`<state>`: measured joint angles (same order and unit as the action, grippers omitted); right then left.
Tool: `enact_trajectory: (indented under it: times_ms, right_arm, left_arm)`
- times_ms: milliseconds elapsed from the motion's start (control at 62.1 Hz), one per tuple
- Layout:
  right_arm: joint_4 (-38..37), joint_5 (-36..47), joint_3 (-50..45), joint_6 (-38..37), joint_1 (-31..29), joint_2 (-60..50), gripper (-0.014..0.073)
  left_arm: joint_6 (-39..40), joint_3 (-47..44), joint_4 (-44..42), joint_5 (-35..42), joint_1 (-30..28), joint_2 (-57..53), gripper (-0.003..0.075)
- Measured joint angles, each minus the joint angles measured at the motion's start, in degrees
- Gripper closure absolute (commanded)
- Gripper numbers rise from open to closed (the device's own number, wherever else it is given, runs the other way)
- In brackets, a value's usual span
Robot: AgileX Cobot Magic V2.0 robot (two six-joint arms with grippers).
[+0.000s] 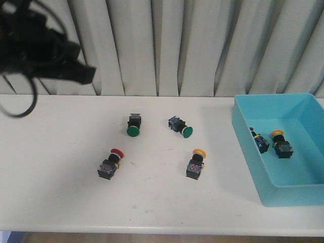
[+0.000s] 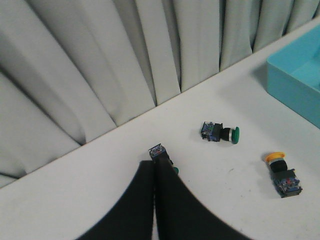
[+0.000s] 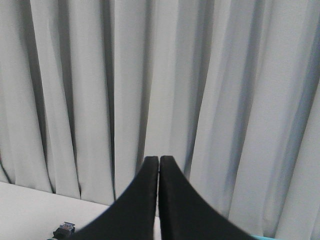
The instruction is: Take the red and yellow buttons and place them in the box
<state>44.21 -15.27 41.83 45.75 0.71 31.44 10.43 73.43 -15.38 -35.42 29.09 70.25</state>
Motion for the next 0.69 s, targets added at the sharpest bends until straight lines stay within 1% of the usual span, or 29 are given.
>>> enact_trajectory:
  times_ms: [129, 209, 322, 467, 692]
  right_arm:
    - [0.0, 0.0, 0.0, 0.0, 0.0, 0.0, 0.0601]
    - [0.0, 0.0, 0.0, 0.0, 0.0, 0.0, 0.0601]
    - [0.1, 0.0, 0.0, 0.0, 0.0, 0.0, 0.0601]
    - [0.2, 0.0, 0.0, 0.0, 0.0, 0.0, 0.0601]
    - [0.2, 0.0, 0.0, 0.0, 0.0, 0.0, 0.0601]
  left_arm:
    - [3.6, -20.2, -0.2, 11.4, -5.1, -13.6, 0.0717]
    - [4.1, -31.0, -0.4, 15.8, -7.8, -21.0, 0.0717]
    - [4.2, -42.5, -0.4, 19.7, -11.8, -29.9, 0.0717]
    - [4.4, -52.6, -0.4, 21.4, -16.5, -39.0, 0.0717]
    - [4.5, -64.5, -1.1, 26.3, -21.7, -50.8, 0.0717]
